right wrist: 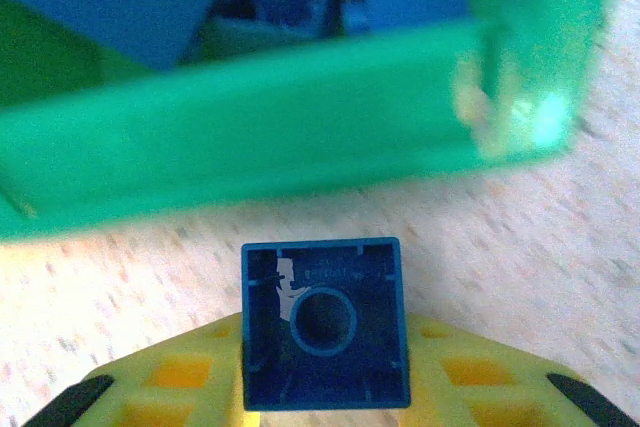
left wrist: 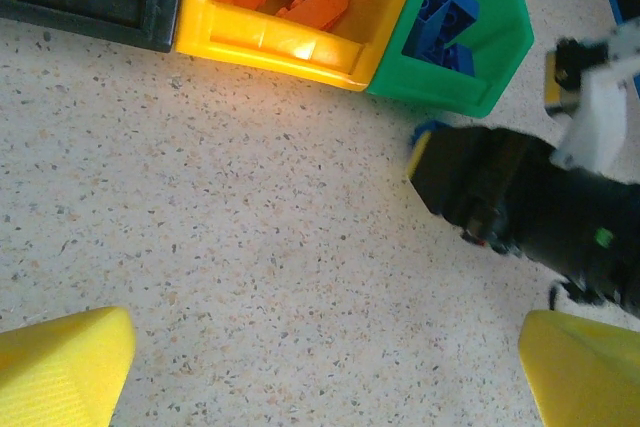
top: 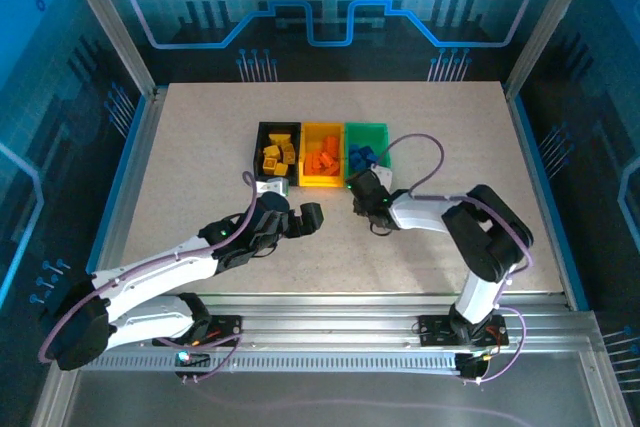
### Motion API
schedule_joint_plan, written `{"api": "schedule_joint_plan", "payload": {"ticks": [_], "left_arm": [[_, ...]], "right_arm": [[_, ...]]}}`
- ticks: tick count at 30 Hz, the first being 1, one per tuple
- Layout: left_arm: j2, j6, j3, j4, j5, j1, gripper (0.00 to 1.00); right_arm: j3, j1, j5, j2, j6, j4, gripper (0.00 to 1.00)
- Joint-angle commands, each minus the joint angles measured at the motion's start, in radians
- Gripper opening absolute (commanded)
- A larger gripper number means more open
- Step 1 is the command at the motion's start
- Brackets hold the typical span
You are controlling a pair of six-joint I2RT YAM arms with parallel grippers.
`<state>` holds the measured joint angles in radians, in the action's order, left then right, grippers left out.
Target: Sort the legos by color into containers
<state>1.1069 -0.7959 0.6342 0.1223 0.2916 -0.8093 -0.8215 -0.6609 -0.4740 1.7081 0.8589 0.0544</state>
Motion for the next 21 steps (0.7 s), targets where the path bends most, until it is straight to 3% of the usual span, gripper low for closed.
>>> {"api": "schedule_joint_plan", "payload": {"ticks": [1, 6, 10, 21], "left_arm": [[-0.018, -0.019, -0.021, 0.009, 0.009, -0.007, 0.99], [-0.022, -0.026, -0.034, 0.007, 0.008, -0.006, 0.99], [-0.024, -0.025, -0.032, 0.011, 0.013, -0.005, 0.99], [-0.066, -0.022, -0.010, 0.092, 0.062, -0.005, 0.99]], "right_arm": [[0.078, -0.008, 0.044, -0.126, -0.052, 0.015, 0.35], [0.151, -0.005, 0.141, -0.340, -0.143, 0.088, 0.36], [0.094, 0.039, 0.236, -0.426, -0.218, 0.127, 0.39], [-0.464, 0.211, 0.283, 0.030, -0.242, 0.314, 0.43]]}}
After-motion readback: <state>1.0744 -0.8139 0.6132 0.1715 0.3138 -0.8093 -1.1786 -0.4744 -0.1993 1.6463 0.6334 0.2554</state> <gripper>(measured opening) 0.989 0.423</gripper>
